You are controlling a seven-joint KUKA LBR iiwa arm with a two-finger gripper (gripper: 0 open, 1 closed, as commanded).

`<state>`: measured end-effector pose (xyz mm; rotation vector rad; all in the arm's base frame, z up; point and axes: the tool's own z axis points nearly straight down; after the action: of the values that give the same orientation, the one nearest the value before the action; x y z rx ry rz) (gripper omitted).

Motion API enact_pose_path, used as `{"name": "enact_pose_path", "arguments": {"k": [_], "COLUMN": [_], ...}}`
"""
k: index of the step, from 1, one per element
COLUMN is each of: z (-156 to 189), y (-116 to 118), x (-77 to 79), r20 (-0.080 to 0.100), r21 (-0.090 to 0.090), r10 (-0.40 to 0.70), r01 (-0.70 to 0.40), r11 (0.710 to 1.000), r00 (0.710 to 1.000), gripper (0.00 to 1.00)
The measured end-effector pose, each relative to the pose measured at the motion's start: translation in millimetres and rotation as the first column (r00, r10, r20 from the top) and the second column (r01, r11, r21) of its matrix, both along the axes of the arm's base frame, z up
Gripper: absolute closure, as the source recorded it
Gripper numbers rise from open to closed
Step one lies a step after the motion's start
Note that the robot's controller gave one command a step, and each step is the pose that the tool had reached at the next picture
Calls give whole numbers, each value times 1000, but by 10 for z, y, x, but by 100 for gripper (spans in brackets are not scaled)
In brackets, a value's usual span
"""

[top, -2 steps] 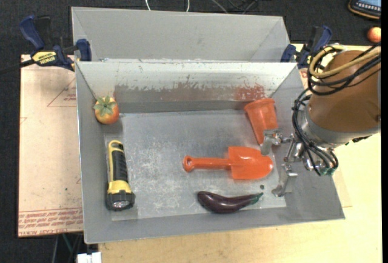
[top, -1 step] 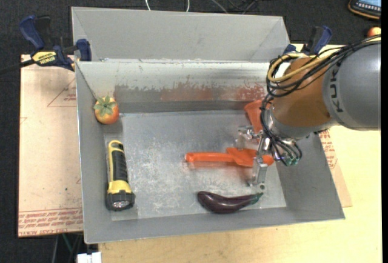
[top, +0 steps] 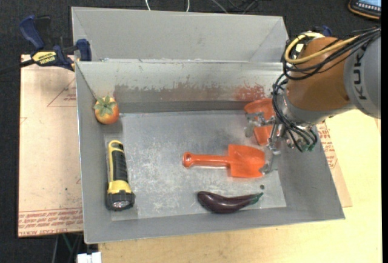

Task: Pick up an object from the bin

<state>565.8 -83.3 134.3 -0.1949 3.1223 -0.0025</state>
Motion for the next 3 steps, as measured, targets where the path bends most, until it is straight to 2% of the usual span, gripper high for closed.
{"name": "enact_pose_path", "arguments": {"k": [1, 2, 3], "z": [-347, -641, -611], "y": [57, 503, 308], "x": [-184, 21, -158], "r20": [-19, 1, -5], "r21": [4, 4, 2], "r10": [-3, -92, 14], "r01": [3, 92, -14], "r11": [1000, 996, 1000], "r00": [1000, 996, 1000], "gripper": [0, 0, 100]}}
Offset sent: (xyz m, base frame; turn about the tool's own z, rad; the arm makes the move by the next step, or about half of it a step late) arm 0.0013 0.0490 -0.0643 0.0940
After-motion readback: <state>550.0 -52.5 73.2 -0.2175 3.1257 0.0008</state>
